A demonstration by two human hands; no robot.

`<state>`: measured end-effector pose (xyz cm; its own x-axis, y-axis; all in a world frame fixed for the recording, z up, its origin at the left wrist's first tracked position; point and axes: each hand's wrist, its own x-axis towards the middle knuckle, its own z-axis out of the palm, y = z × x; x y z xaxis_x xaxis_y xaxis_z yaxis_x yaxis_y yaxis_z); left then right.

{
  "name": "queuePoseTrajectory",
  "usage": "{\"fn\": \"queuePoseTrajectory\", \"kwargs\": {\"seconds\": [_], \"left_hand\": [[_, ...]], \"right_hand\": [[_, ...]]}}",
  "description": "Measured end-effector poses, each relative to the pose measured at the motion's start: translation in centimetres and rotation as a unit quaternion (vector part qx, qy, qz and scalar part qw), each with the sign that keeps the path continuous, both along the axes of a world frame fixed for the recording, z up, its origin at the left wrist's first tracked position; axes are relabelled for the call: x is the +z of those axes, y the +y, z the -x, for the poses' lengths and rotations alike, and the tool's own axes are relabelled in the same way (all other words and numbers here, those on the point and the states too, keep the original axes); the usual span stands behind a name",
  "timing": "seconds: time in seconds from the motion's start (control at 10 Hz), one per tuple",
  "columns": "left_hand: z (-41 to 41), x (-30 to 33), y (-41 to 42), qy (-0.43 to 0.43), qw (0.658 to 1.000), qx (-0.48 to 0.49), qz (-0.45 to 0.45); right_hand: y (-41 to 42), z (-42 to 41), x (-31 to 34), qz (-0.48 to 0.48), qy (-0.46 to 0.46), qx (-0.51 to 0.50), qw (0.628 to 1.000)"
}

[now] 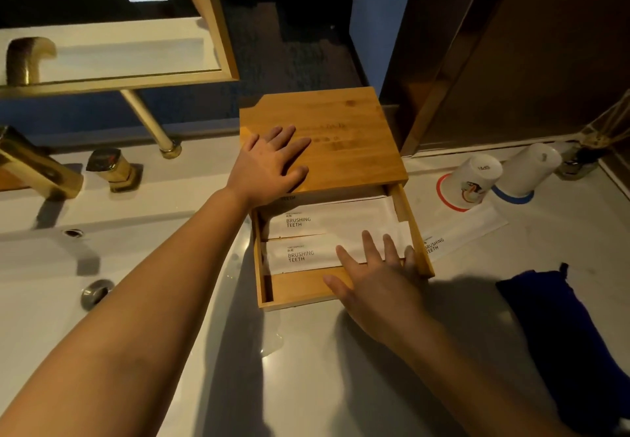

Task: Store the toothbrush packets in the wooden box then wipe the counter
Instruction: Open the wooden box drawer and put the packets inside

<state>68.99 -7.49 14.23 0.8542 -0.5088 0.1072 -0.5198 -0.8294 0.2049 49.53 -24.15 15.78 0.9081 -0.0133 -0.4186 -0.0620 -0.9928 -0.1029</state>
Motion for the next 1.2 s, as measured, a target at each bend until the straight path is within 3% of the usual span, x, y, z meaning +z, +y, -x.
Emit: {"fn": "queuePoseTrajectory", "kwargs": {"seconds": [0.2, 0.4, 0.5, 0.8, 0.9, 1.0, 1.1, 1.2], "left_hand": [[0.1, 0.1, 0.0, 0.005, 1.000, 0.000, -0.005], [0.1, 0.0, -0.2, 0.003, 1.000, -0.003, -0.004], [-0.1, 0.1, -0.1, 0.000, 1.000, -0.003, -0.006], [0.1, 0.3, 0.1, 0.005, 1.000, -0.004, -0.007], [0.3, 0.0, 0.6, 0.003, 1.000, -0.001, -0.010], [0.1, 0.0, 0.5, 0.003, 1.000, 0.001, -0.012], [0.0, 0.1, 0.4, 0.005, 1.000, -0.001, -0.013], [0.0, 0.2, 0.4, 0.007, 1.000, 0.001, -0.012]], "right_hand": [[-0.7, -1.0, -0.5, 0.001, 0.060, 0.010, 0.998], [-1.3, -1.0, -0.1, -0.005, 0.044, 0.016, 0.999], [-1.1, -0.7, -0.3, 0.009, -0.010, 0.045, 0.999], [-0.5, -0.7, -0.6, -0.043, 0.028, 0.053, 0.997], [-1.2, 0.1, 0.9, -0.083, -0.103, 0.120, 0.984], [-5.0, 0.8, 2.1, -0.177, -0.312, 0.019, 0.933], [-10.2, 1.1, 1.9, -0.044, -0.398, 0.007, 0.916], [-14.4, 0.3, 0.1, -0.004, -0.261, -0.051, 0.964]]}}
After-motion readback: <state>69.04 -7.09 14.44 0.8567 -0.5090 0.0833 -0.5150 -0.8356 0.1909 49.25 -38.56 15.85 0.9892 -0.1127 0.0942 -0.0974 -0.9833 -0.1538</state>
